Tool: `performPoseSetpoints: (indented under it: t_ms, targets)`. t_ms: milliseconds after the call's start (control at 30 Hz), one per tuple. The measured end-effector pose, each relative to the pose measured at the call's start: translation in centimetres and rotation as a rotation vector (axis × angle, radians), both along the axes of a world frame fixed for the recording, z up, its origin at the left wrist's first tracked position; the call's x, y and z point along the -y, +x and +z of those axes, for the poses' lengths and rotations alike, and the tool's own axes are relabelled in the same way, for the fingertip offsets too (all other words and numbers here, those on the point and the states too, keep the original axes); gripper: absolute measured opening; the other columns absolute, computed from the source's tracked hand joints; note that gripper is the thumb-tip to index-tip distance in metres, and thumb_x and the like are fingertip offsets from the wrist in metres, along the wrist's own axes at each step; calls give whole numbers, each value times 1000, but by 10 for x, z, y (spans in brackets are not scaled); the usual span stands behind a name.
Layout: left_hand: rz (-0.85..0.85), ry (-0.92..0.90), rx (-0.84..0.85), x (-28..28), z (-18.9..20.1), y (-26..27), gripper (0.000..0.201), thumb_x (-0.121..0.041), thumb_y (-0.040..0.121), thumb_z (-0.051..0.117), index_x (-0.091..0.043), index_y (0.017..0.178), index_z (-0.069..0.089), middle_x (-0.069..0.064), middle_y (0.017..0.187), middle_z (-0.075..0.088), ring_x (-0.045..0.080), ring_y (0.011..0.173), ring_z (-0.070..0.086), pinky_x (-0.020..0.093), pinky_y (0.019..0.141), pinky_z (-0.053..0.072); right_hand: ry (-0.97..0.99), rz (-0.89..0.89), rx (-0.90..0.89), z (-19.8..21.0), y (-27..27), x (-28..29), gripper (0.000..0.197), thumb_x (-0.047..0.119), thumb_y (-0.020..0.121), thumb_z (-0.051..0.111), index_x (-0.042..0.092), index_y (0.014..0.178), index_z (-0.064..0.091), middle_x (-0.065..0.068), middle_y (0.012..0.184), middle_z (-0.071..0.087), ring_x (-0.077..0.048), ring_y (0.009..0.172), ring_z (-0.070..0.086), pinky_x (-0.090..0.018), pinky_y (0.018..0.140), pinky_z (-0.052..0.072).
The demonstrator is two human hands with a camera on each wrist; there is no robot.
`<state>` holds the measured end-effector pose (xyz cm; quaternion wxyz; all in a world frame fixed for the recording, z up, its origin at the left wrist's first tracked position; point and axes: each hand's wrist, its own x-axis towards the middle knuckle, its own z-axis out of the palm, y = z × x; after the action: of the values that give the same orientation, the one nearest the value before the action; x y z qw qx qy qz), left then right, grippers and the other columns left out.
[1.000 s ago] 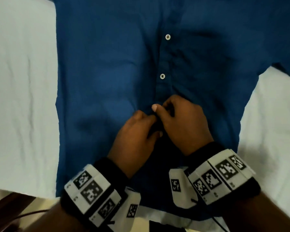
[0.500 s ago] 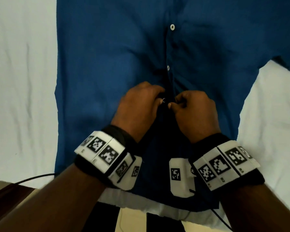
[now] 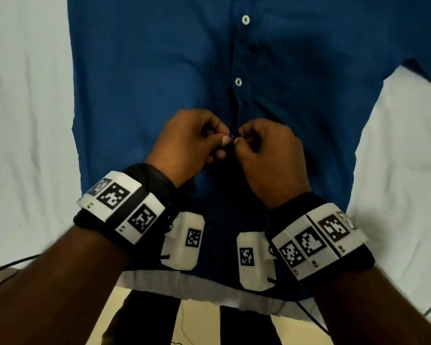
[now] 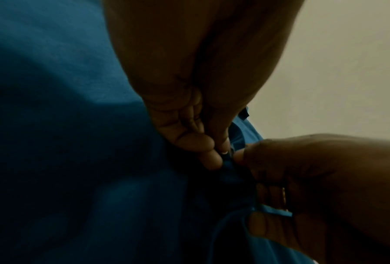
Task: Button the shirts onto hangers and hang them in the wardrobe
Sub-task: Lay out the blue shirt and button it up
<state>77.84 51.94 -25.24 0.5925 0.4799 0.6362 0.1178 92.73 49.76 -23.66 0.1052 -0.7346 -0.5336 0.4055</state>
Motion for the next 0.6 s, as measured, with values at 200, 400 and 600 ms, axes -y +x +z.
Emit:
performPoseSetpoints:
  t_ms: [200, 400, 600]
  targets:
    - [99, -45, 108, 0, 5, -2, 14, -2, 92, 69, -12, 83, 67, 5, 68, 70, 4, 56, 64, 16, 50, 47, 11, -25, 10, -1, -5, 2, 9, 27, 90, 64, 32, 85, 59, 16, 70, 58, -4, 73, 58, -17, 63, 43]
    - [154, 8, 32, 3, 3, 1, 16, -5, 89, 73, -17, 80, 68, 2, 64, 71, 1, 44, 59, 13, 45, 45, 67, 43, -43, 1, 0, -2, 7, 23, 86, 67, 21, 84, 74, 11, 76, 70, -5, 74, 64, -18, 66, 49]
    - [260, 16, 104, 6, 2, 3, 12, -20, 92, 73, -13, 81, 73, 7, 71, 74, 11, 58, 69, 23, 58, 58, 95, 112, -98, 2, 6, -3, 16, 19, 84, 64, 18, 78, 78, 6, 70, 72, -8, 65, 66, -33, 64, 53]
